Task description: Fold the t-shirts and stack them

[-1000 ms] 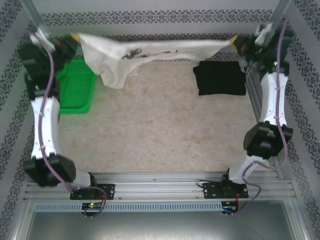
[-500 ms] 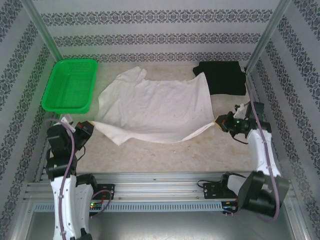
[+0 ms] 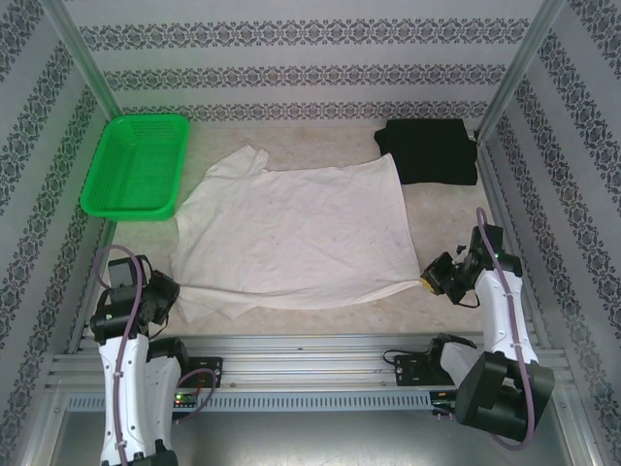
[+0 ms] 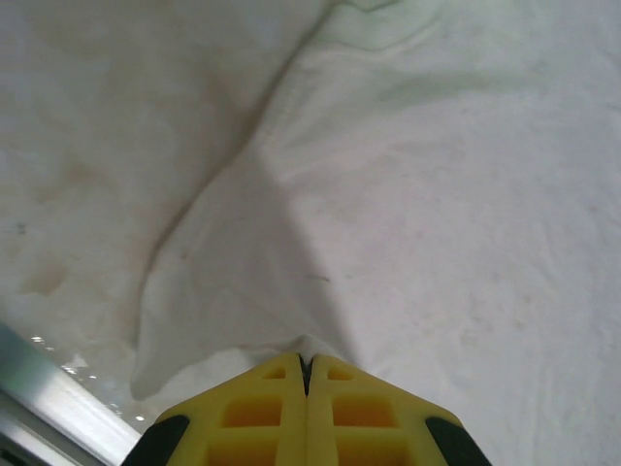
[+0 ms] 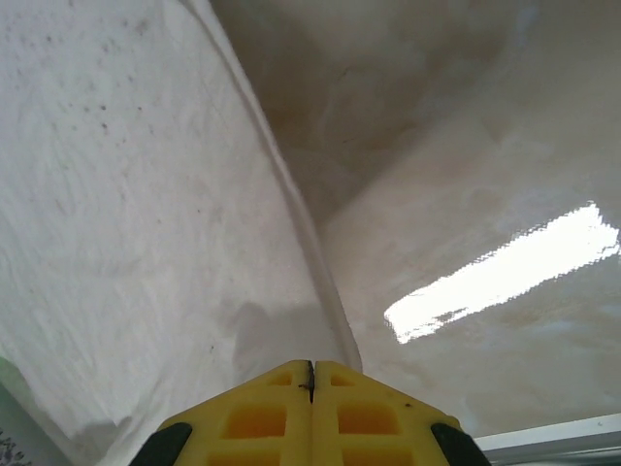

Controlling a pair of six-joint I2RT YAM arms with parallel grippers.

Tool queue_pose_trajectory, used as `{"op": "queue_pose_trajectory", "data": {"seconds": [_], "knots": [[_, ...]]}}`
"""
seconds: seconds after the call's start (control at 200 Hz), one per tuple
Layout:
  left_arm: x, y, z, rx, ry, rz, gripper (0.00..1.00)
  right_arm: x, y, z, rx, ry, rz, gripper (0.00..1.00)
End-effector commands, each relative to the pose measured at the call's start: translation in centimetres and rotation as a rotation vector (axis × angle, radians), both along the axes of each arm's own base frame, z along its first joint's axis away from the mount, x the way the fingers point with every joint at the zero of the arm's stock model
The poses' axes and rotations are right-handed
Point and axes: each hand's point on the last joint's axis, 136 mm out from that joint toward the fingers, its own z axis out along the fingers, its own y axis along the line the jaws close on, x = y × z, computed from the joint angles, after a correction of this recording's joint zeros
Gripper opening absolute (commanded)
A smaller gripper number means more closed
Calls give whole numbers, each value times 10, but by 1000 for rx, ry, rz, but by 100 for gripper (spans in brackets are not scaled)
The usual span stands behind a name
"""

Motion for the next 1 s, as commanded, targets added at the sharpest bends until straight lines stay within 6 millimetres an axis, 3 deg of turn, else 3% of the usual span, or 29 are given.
{"op": "queue_pose_trajectory", "data": {"seconds": [0.0,0.27,0.709,0.994], "knots": [[10,11,4,38,30,29,0,17,-10,2,-24,-14,-13,0],[65,31,34,157,-5,-82,0,71,-6,7,-26,-5,163,0],[127,34,32,170,-38,-216,0,131,2,3,-57,-6,304,0],[142,35,28,188,-24,-269,0,153,10,-3,-88,4,373,0]]}}
